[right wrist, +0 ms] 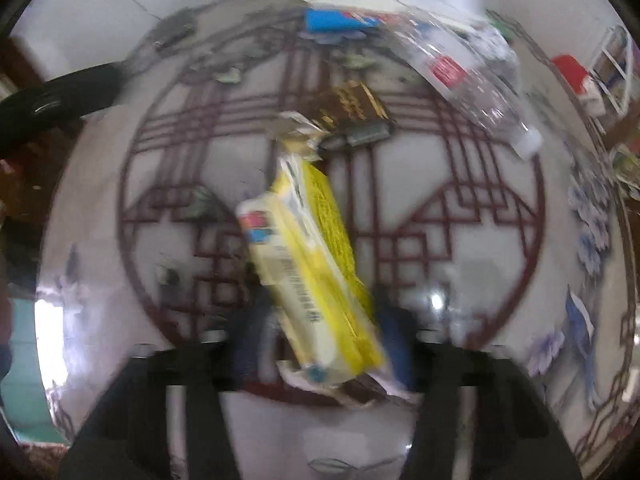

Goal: Collect trash
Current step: 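Grasp the gold-brown snack packet with the left tool while the right holds the yellow package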

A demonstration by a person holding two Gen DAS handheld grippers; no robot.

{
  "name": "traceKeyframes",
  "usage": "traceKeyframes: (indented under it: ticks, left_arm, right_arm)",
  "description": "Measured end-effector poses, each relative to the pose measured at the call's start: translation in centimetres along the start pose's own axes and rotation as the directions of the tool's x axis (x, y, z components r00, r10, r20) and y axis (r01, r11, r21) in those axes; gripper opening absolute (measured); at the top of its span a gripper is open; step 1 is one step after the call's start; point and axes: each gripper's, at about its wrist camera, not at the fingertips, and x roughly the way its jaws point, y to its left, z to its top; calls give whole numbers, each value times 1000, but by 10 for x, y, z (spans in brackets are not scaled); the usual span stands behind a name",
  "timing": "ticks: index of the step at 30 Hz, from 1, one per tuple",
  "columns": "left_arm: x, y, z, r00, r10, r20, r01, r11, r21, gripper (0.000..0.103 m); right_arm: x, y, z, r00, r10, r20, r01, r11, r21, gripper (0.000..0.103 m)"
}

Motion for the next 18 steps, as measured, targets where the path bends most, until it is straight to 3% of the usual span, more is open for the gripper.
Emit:
traceKeyframes:
  ticks: [1,2,12,14,15,16,18]
  left_arm:
    - [5,-3,2,1000,-1,-2,1,1000,10,82]
    - [18,-10,8,1000,-8,-15,8,999,33,82]
    - [108,-64,26,992,-36,-120,59,978,200,82]
    - [123,-72,25,989,-33,-144,64,973,222,77]
    - [127,-73,25,987,-37,-158,72,973,221,72]
    - [131,-74,24,984,-36,-172,74,973,219,57]
    - [133,-75,22,984,-34,-177,72,974,214,50]
  right_arm:
    - [-4,-2,-1,1000,10,10,-10,1000,12,11]
    - [-8,-6,-4,1000,22,19,-22,999,25,6]
    - [-34,-40,-71,995,101,16,-101,953,285,7]
    - [-36,-39,-84,996,86,5,-84,948,307,12]
    - [-37,-38,-88,997,82,5,-79,946,315,20]
    - [-39,-38,-92,997,80,11,-79,939,334,38]
    - [-44,-41,-95,996,75,38,-84,924,373,61]
